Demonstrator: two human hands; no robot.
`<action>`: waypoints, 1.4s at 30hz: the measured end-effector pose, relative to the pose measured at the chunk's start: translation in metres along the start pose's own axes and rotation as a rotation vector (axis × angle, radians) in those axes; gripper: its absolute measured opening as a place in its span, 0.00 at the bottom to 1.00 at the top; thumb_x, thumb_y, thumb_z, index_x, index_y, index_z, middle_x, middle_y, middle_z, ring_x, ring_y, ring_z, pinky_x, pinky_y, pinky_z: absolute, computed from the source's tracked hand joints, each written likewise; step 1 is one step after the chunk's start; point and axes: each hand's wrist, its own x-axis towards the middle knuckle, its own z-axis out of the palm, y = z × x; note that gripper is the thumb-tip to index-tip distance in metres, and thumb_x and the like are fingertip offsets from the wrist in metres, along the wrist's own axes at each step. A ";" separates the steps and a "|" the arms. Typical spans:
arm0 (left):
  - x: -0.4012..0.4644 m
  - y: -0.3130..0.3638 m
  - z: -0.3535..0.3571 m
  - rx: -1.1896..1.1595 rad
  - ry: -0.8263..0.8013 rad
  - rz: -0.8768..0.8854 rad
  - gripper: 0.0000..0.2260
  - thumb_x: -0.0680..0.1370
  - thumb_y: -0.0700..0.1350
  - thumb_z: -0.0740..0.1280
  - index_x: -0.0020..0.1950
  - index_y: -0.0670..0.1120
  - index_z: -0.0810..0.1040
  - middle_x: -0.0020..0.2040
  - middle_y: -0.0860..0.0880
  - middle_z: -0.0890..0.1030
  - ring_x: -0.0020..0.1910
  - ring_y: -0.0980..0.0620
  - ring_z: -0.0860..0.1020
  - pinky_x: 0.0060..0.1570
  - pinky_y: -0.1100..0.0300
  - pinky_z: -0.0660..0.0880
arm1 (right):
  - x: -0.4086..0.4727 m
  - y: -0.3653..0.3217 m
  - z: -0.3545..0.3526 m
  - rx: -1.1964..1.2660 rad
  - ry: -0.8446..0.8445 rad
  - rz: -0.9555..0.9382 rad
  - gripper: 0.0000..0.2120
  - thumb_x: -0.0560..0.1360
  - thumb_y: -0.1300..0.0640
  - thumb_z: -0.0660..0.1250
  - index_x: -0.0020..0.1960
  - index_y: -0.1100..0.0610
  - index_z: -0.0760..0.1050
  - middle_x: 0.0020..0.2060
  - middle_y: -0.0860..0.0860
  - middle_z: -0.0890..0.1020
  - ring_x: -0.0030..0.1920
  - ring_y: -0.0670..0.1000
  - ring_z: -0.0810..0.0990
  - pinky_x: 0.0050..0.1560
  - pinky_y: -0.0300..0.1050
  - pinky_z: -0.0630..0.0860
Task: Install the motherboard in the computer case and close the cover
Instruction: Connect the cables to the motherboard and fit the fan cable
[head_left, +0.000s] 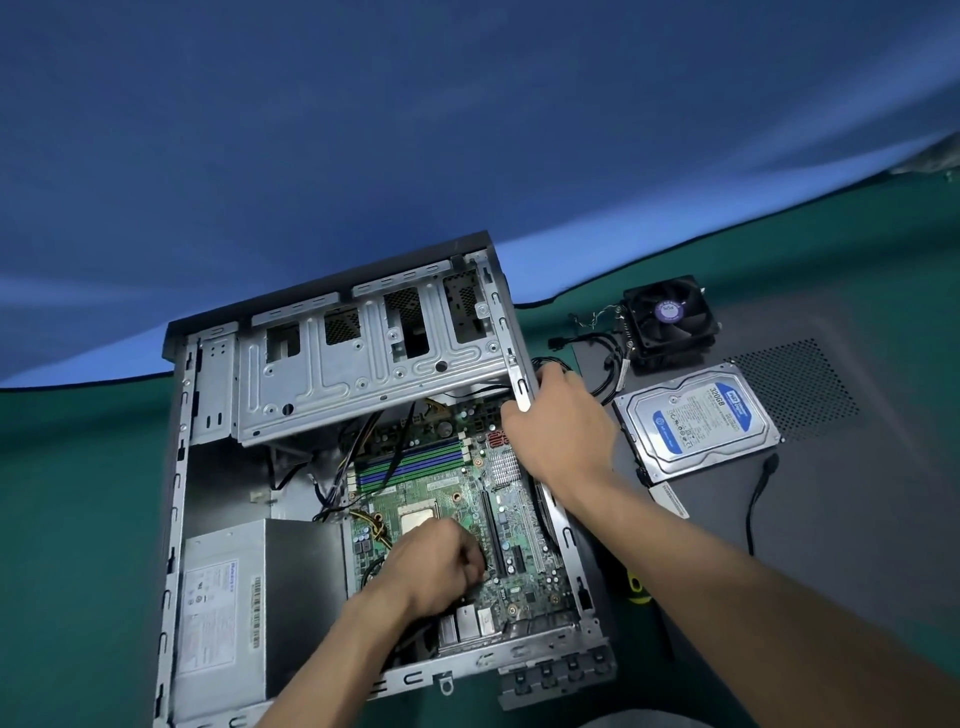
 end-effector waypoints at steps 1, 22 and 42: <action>-0.001 0.001 -0.001 -0.008 -0.007 -0.004 0.08 0.75 0.39 0.66 0.43 0.48 0.83 0.44 0.55 0.84 0.42 0.62 0.80 0.48 0.61 0.79 | 0.000 0.000 0.000 0.003 0.000 0.002 0.21 0.74 0.46 0.62 0.63 0.56 0.68 0.58 0.53 0.75 0.53 0.55 0.77 0.44 0.45 0.66; 0.004 0.004 0.003 0.095 -0.033 0.046 0.07 0.75 0.39 0.67 0.41 0.50 0.82 0.36 0.58 0.80 0.34 0.67 0.77 0.30 0.75 0.68 | -0.001 -0.001 -0.001 0.039 0.007 0.012 0.22 0.74 0.46 0.63 0.63 0.57 0.69 0.59 0.54 0.75 0.55 0.56 0.77 0.48 0.47 0.69; 0.010 0.005 0.003 0.218 -0.085 0.090 0.06 0.78 0.46 0.66 0.48 0.45 0.81 0.43 0.51 0.82 0.40 0.57 0.80 0.38 0.68 0.73 | -0.001 0.000 -0.002 0.047 -0.006 0.013 0.22 0.74 0.46 0.62 0.64 0.57 0.69 0.59 0.54 0.75 0.54 0.56 0.77 0.50 0.47 0.70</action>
